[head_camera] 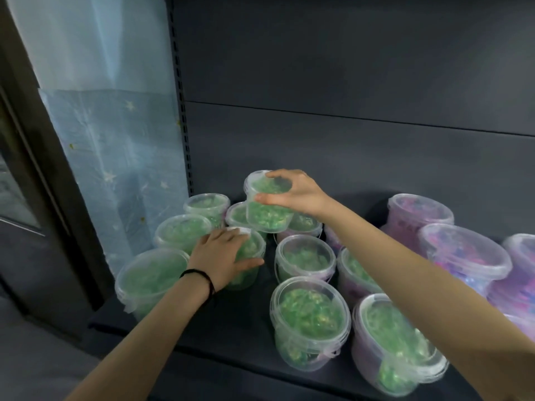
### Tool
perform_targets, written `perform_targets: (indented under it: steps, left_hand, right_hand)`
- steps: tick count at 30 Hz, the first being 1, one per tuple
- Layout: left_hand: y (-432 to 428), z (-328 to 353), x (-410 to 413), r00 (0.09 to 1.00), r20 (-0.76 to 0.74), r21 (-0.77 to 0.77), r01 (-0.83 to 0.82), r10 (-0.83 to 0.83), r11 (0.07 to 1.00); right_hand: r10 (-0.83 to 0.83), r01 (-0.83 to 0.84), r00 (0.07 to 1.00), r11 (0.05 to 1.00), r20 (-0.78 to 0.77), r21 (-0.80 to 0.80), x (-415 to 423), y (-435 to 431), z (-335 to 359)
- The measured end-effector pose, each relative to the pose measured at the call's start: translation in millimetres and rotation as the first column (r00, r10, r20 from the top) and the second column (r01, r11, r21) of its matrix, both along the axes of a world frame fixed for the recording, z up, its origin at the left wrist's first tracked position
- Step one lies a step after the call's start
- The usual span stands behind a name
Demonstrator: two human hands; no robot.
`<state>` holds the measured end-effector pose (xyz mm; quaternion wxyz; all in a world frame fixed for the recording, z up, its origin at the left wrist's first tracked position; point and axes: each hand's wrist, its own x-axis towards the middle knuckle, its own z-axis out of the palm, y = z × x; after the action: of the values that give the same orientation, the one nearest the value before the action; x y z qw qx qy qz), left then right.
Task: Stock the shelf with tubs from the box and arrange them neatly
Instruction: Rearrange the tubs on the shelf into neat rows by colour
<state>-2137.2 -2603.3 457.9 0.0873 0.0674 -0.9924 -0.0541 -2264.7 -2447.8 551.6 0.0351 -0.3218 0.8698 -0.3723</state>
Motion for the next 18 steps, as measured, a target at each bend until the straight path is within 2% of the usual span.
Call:
perform_targets:
  steps: [3,6,7,8,10,12,15,18]
  left_hand:
    - [-3,13,26,0.999,-0.041,-0.003,0.018,-0.019,1.0]
    - [-20,25,66,0.942,-0.329,0.086,-0.04,0.066,0.996]
    - [-30,28,77,0.924,-0.358,0.123,-0.098,0.136,0.988]
    - [-40,29,86,0.92,-0.332,0.153,-0.164,0.207,0.975]
    - [-60,27,97,0.932,-0.17,0.162,-0.294,0.32,0.942]
    - [-72,21,101,0.931,-0.039,0.176,-0.352,0.363,0.92]
    - [-77,9,98,0.954,0.045,0.283,-0.298,0.298,0.912]
    - [-78,-5,95,0.968,0.01,0.35,-0.239,0.252,0.906]
  right_hand:
    - [0.032,-0.032,0.999,0.999,0.002,-0.014,23,11,1]
    - [0.077,-0.076,0.997,0.997,0.016,-0.011,55,22,2]
    - [0.101,-0.101,0.995,0.995,0.026,-0.003,68,25,1]
    - [0.13,-0.13,0.991,0.991,0.039,0.011,80,26,0]
    - [0.189,-0.193,0.98,0.98,0.063,0.053,103,26,-4]
    - [0.226,-0.234,0.971,0.966,0.08,0.107,123,20,-12]
    - [0.216,-0.22,0.976,0.96,0.038,0.175,141,6,-24]
    - [0.202,-0.206,0.978,0.943,0.042,0.26,155,-5,-36]
